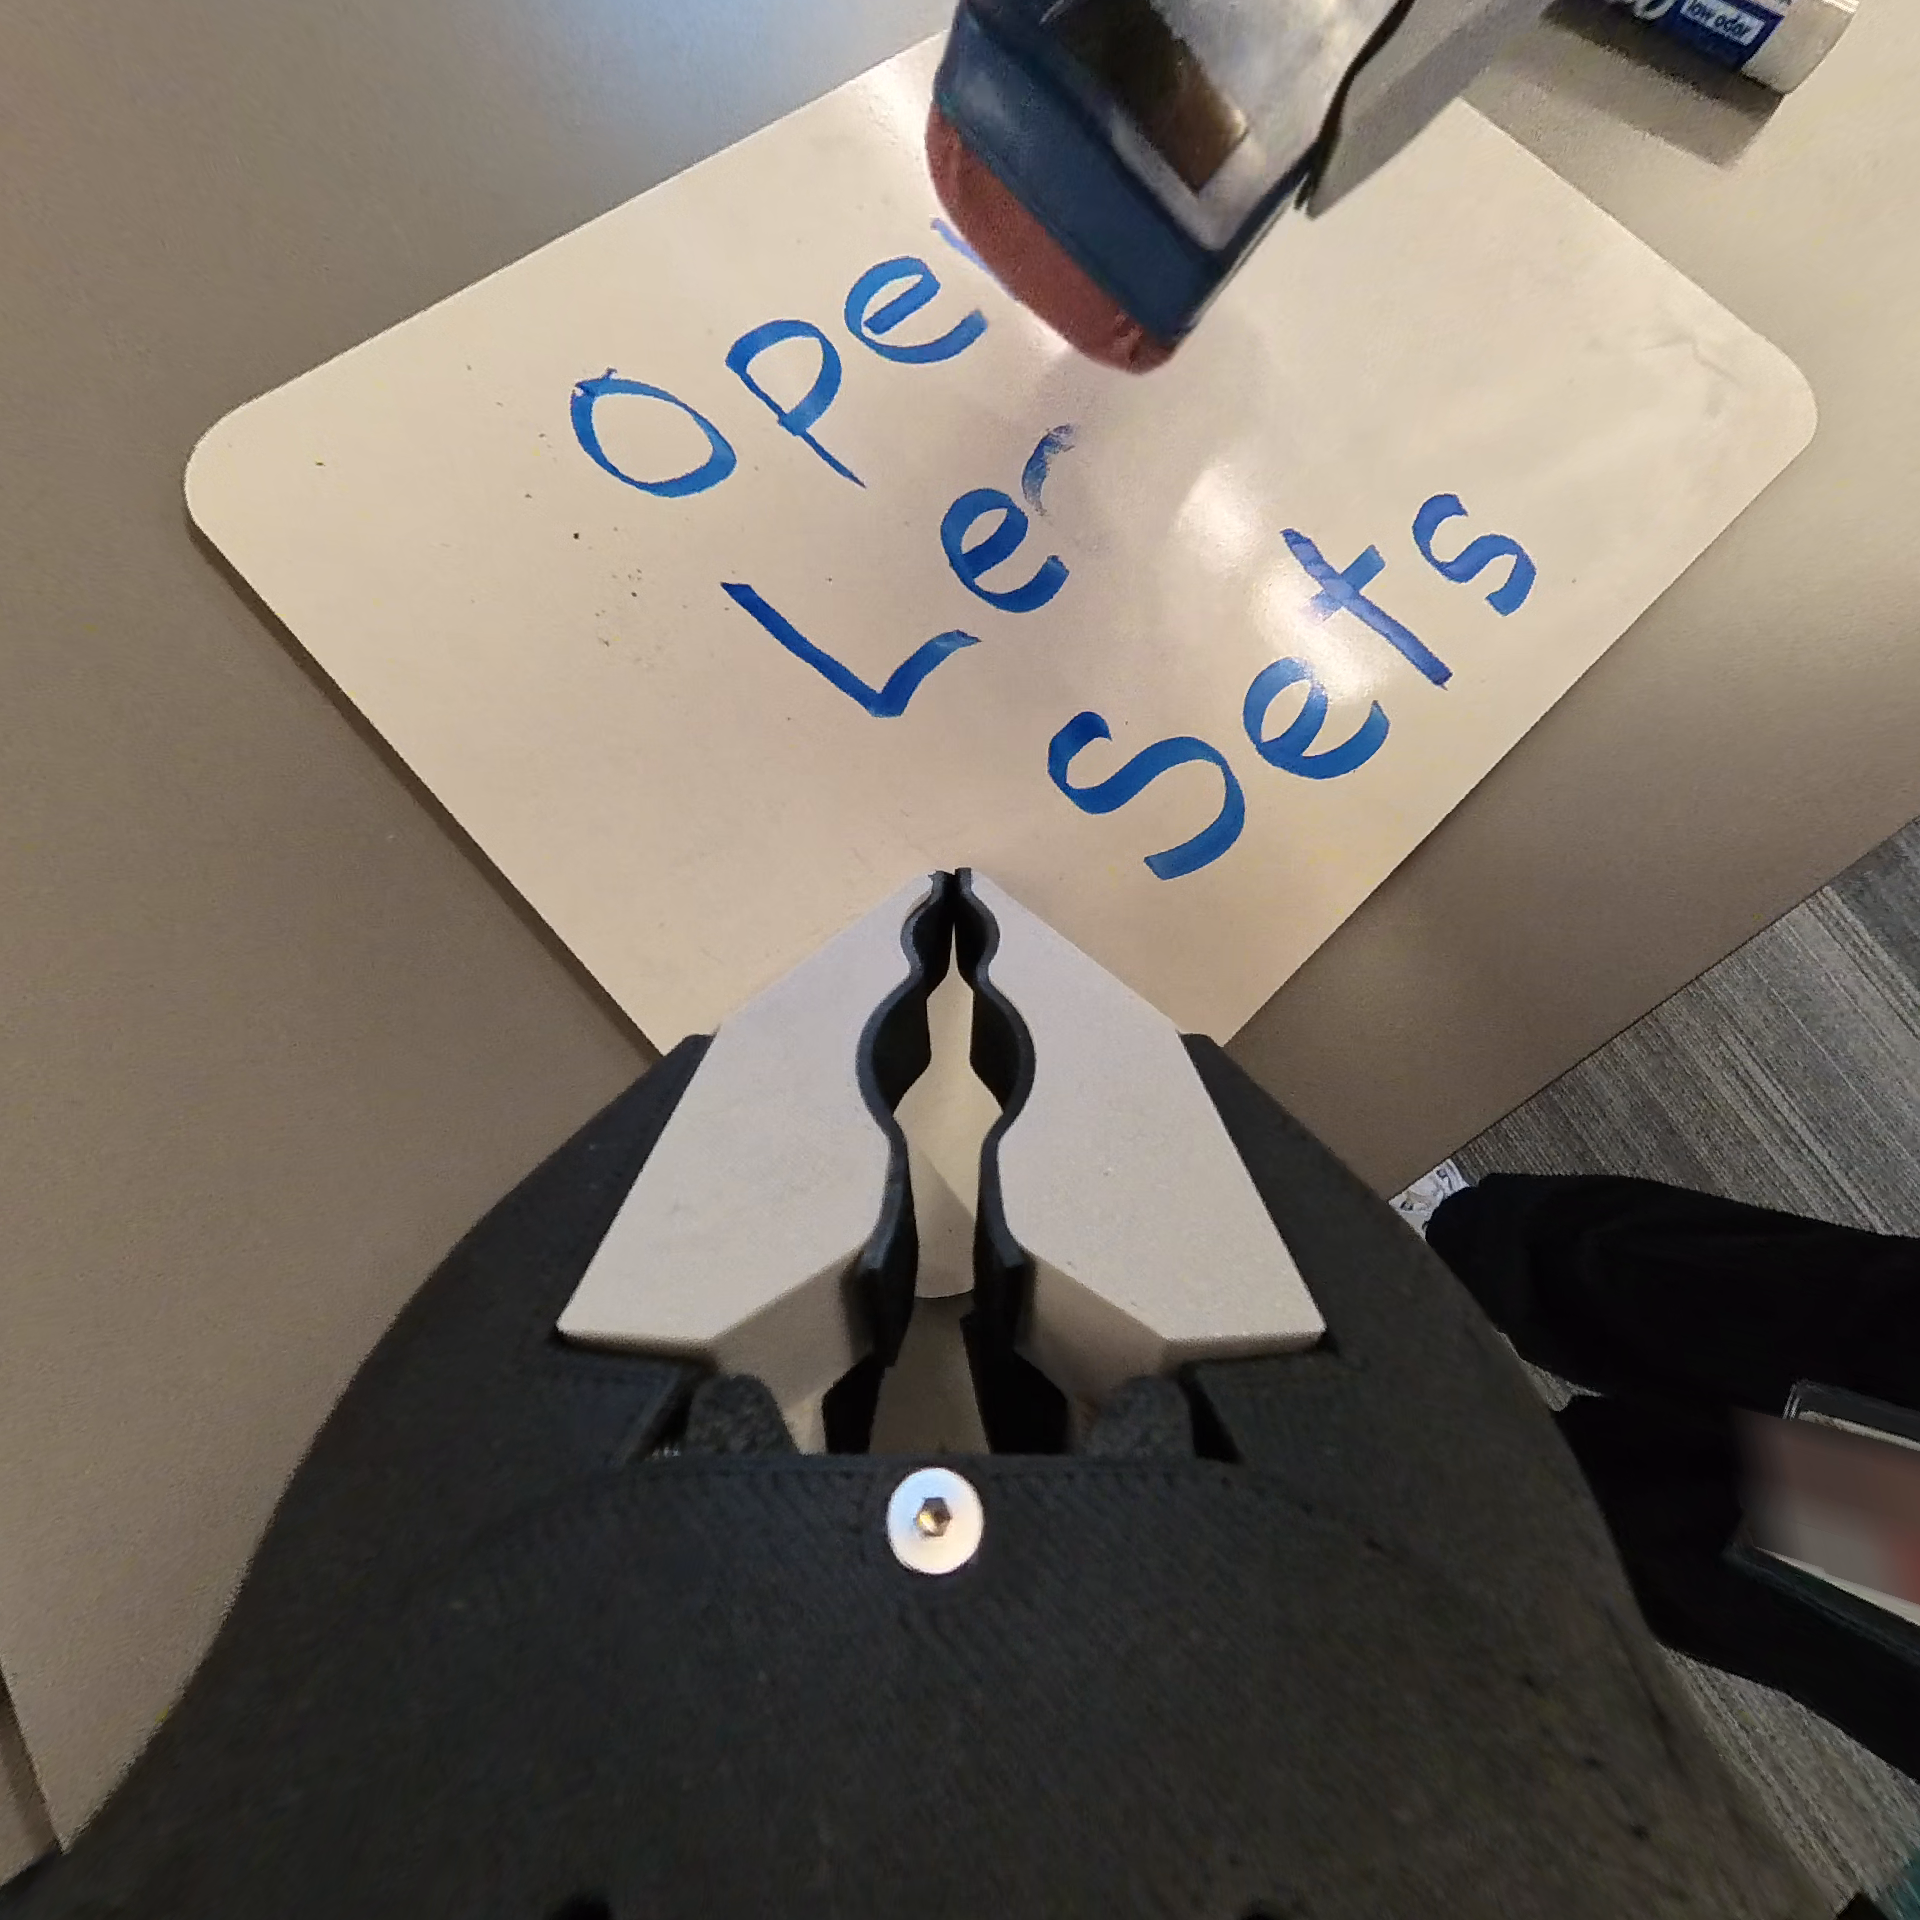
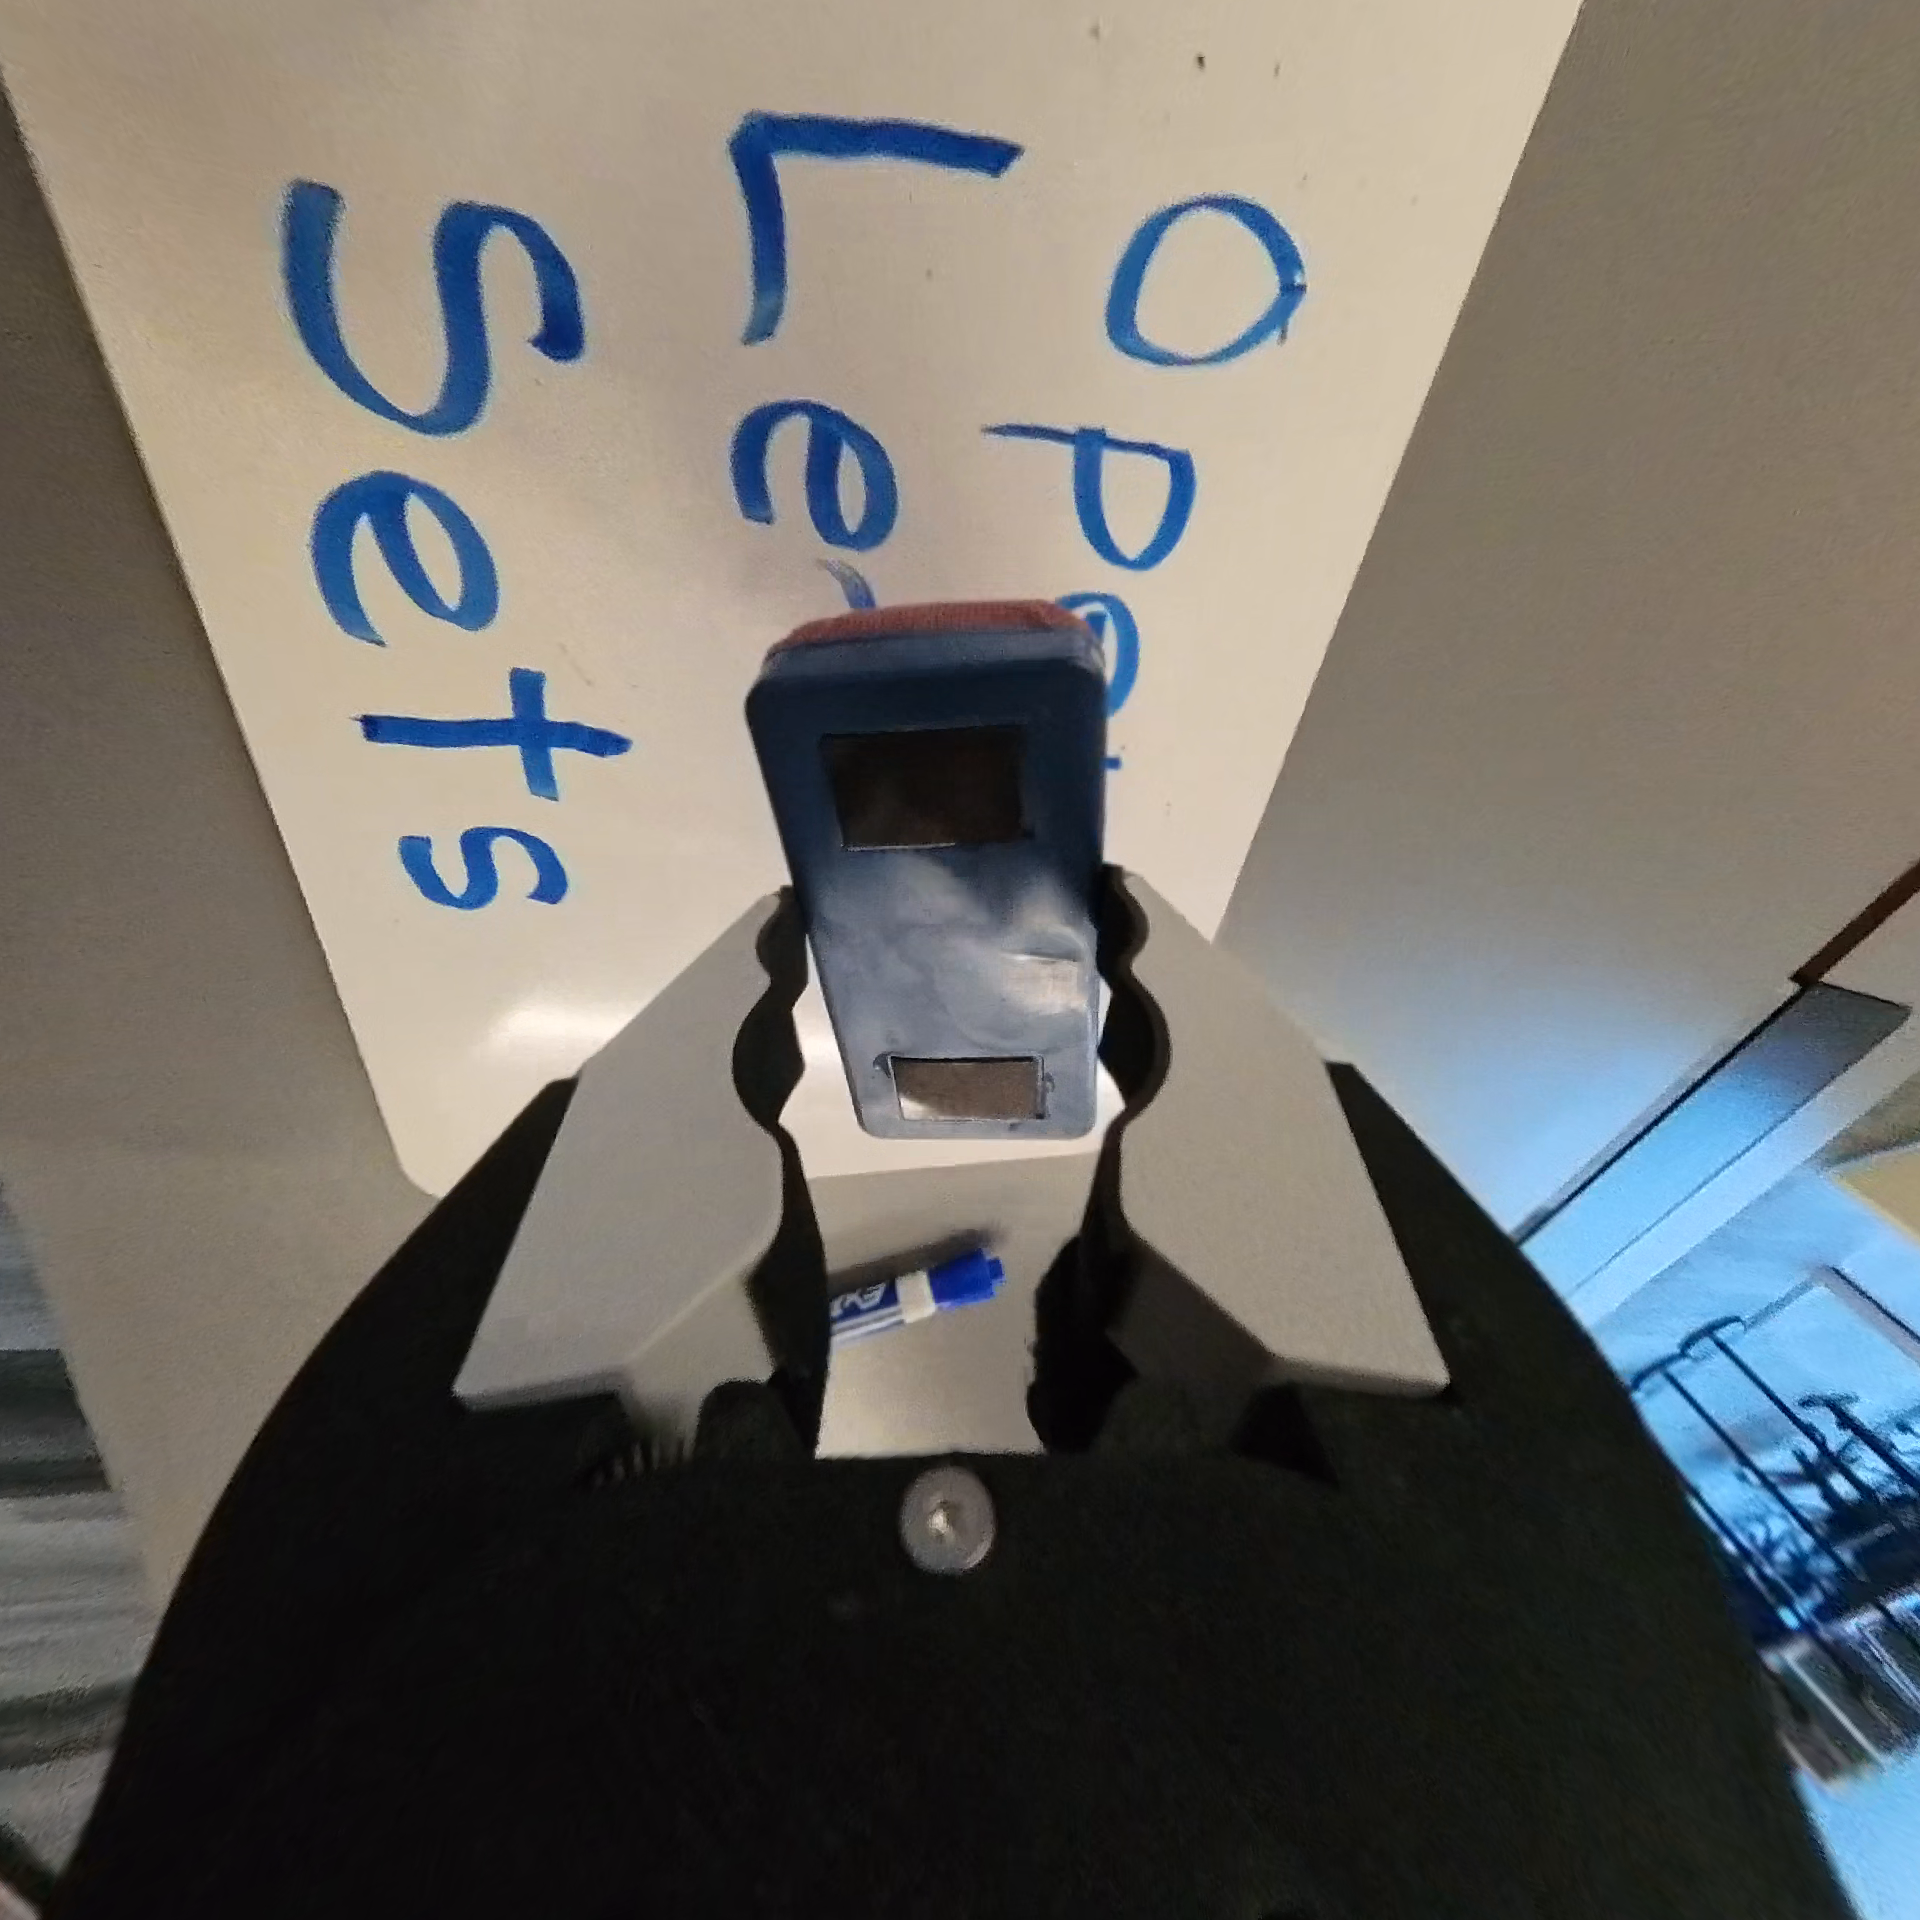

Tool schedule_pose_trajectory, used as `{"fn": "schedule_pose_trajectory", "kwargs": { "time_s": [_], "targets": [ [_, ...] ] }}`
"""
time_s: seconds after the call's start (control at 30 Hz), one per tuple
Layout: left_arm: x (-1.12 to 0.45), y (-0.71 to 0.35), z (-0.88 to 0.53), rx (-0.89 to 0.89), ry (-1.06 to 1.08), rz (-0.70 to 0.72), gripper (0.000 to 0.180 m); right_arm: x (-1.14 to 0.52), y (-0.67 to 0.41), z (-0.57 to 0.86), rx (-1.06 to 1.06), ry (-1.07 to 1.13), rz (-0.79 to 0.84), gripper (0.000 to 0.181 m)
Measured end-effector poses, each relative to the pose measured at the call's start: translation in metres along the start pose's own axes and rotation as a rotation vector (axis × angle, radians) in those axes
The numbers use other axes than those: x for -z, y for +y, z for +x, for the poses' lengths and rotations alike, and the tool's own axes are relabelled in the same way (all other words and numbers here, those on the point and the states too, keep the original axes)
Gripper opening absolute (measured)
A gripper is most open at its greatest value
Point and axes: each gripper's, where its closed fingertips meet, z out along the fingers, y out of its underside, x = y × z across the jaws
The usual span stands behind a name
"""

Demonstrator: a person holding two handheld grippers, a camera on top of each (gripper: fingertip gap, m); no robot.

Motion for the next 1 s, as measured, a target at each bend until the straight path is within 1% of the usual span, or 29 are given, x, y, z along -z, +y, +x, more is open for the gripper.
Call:
{"fn": "schedule_pose_trajectory", "kwargs": {
  "time_s": [0.17,0.27,0.33,0.5,0.57,0.7,0.8,0.93,1.0],
  "targets": [
    [0.000,0.000,0.000,-0.005,-0.003,-0.002,0.000,-0.013,-0.006,0.000,0.020,0.095,-0.071,0.056],
    [0.000,0.000,0.000,-0.015,-0.007,-0.004,0.000,-0.025,-0.004,0.005,0.035,0.192,-0.122,0.056],
    [0.000,0.000,0.000,-0.021,-0.009,-0.002,0.000,-0.026,-0.006,0.009,0.010,0.254,-0.121,0.056],
    [0.000,0.000,0.000,-0.012,-0.010,0.018,0.000,-0.025,-0.008,0.010,-0.008,0.315,-0.124,0.056],
    [0.000,0.000,0.000,-0.011,-0.012,0.019,0.000,-0.026,-0.010,0.013,-0.050,0.314,-0.133,0.056],
    [-0.001,-0.001,0.000,-0.013,-0.012,0.024,0.000,-0.022,-0.012,-0.003,-0.014,0.336,-0.138,0.056],
    [-0.002,-0.002,-0.001,-0.015,-0.018,0.022,0.000,-0.024,-0.013,0.006,-0.121,0.298,-0.149,0.056],
    [-0.002,-0.002,-0.001,-0.019,-0.022,0.029,0.000,-0.021,-0.017,-0.008,-0.062,0.316,-0.158,0.056],
    [-0.003,-0.003,-0.001,-0.018,-0.021,0.027,0.000,-0.023,-0.019,-0.001,-0.132,0.279,-0.151,0.056]
  ]
}}
